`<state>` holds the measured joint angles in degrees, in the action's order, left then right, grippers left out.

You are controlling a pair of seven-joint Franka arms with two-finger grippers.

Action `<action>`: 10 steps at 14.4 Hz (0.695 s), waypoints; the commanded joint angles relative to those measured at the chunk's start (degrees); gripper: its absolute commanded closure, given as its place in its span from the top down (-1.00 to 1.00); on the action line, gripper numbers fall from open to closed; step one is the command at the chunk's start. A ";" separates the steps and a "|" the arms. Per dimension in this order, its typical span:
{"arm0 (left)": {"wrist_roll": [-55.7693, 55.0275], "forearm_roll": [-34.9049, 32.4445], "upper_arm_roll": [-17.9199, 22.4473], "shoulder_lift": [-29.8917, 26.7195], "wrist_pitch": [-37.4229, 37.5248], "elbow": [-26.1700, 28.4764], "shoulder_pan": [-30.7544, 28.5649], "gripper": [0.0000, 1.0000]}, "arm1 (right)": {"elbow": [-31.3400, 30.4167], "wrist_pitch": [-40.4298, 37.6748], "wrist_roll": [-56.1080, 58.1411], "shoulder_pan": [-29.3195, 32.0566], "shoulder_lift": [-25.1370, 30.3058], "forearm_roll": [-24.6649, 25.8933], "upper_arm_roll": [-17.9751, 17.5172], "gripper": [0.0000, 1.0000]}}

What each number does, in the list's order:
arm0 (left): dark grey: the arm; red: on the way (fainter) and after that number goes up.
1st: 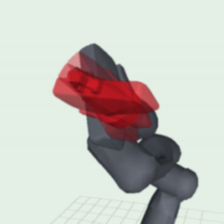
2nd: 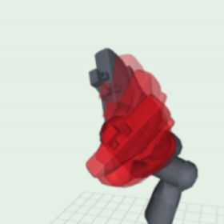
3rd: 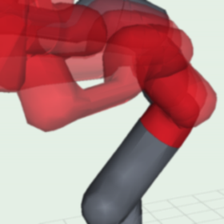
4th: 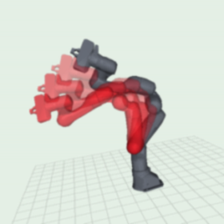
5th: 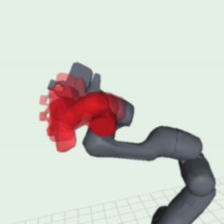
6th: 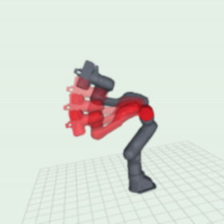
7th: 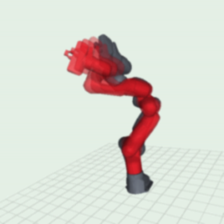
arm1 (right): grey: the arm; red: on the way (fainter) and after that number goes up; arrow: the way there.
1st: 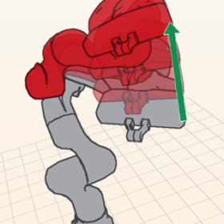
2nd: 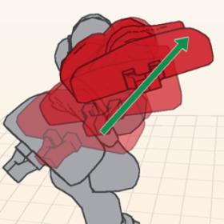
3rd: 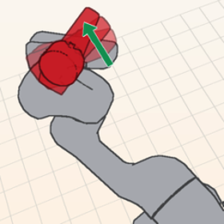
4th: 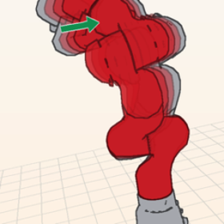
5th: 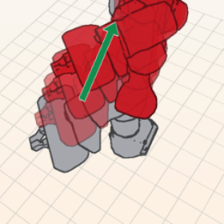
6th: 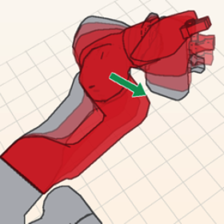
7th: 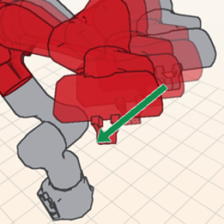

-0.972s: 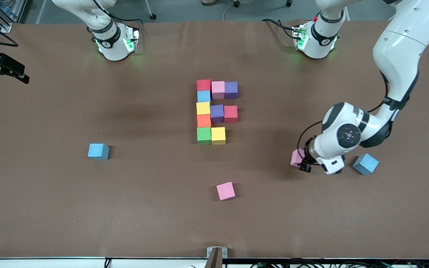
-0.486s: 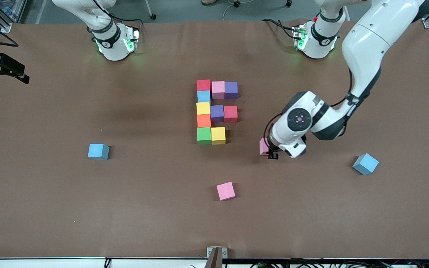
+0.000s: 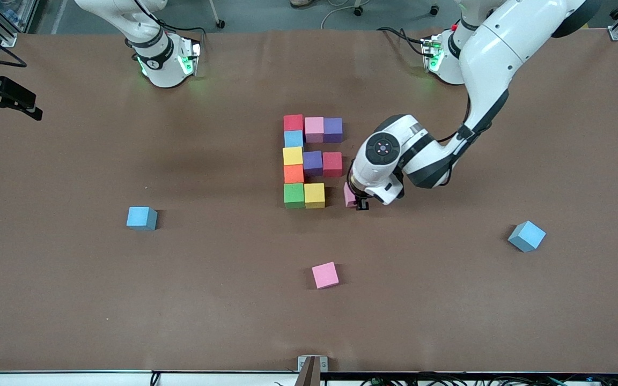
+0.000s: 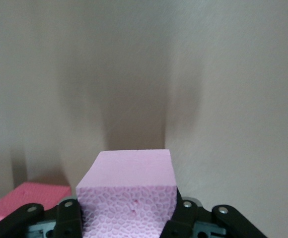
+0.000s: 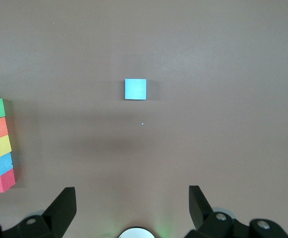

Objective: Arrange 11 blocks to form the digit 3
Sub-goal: 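Carry the pink cube with the left gripper toward the cube pattern, then lower the pink cube beside the yellow cube with the left gripper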

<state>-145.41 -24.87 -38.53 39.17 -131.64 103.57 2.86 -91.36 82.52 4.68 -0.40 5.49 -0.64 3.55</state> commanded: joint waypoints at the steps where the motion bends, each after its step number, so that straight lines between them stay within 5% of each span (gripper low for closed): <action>1: -1.27 -0.01 0.47 1.44 0.77 -2.75 1.44 -0.30 | -1.19 0.01 -0.11 0.83 1.19 0.55 -0.74 1.00; 10: -5.76 -0.71 5.22 4.87 0.68 -7.51 8.56 -0.30 | -1.19 0.01 -0.11 0.92 1.19 0.64 -0.74 1.00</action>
<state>-150.59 -24.87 -33.69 43.85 -131.65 97.32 10.96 -91.36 82.49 4.68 -0.40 5.49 -0.64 3.55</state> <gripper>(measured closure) 0.441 0.000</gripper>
